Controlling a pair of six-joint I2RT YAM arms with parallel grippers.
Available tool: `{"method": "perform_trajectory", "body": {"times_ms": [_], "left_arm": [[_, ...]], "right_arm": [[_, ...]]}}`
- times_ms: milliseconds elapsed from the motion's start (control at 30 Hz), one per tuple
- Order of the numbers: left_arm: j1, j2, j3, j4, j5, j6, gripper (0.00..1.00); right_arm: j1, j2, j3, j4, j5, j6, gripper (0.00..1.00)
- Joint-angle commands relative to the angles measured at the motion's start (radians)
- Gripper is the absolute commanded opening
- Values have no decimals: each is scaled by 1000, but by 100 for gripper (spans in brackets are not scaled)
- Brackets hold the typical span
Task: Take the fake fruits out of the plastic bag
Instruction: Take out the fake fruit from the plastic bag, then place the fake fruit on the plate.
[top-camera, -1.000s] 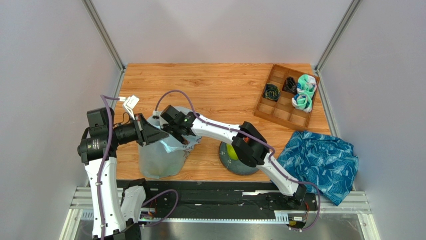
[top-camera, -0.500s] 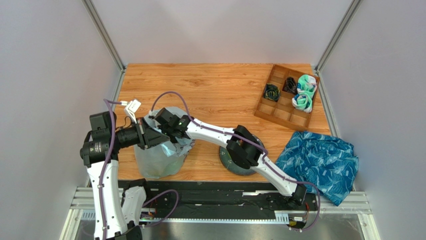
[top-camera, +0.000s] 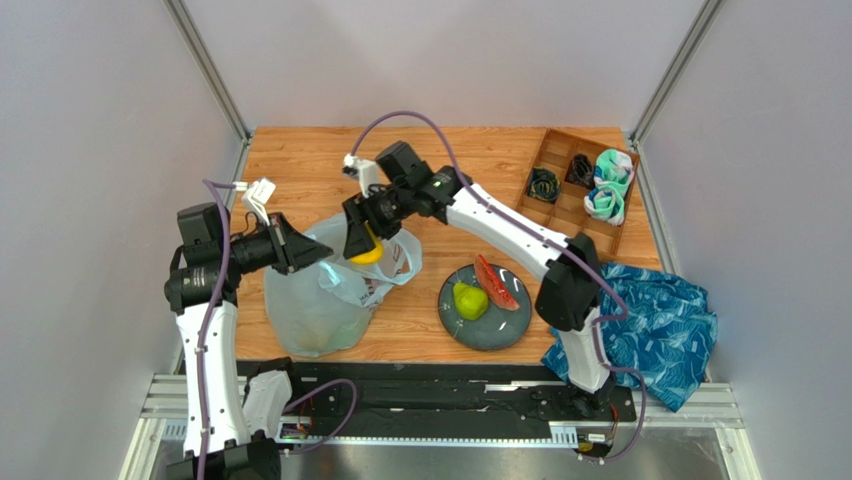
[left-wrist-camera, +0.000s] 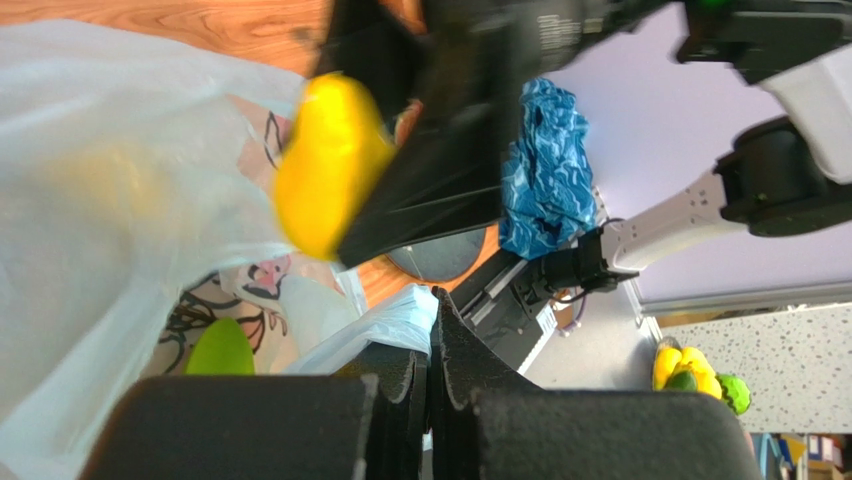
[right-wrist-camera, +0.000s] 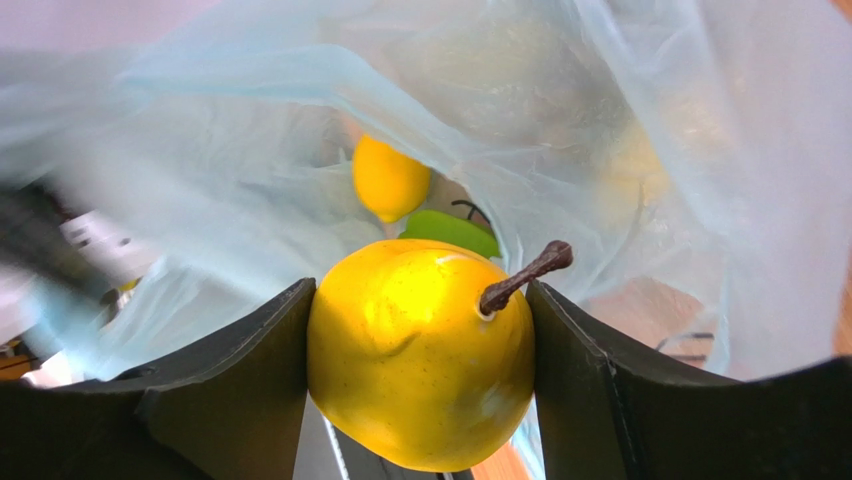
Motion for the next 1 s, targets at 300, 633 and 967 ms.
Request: {"method": "perform_trajectory", "body": {"times_ms": [300,633,967], "left_arm": [[11,56,18,165,-48,-68,0],[11,-18,-57,191,-41,-91,0],[9,-38,-84,226,-41,-137,0]], "right_arm": [[-51,-334,-188,-550,-63,-844,21],[-53,-704,-864,-517,358,-1117,22],[-53,-712,-1092,-191,570,-1174,41]]}}
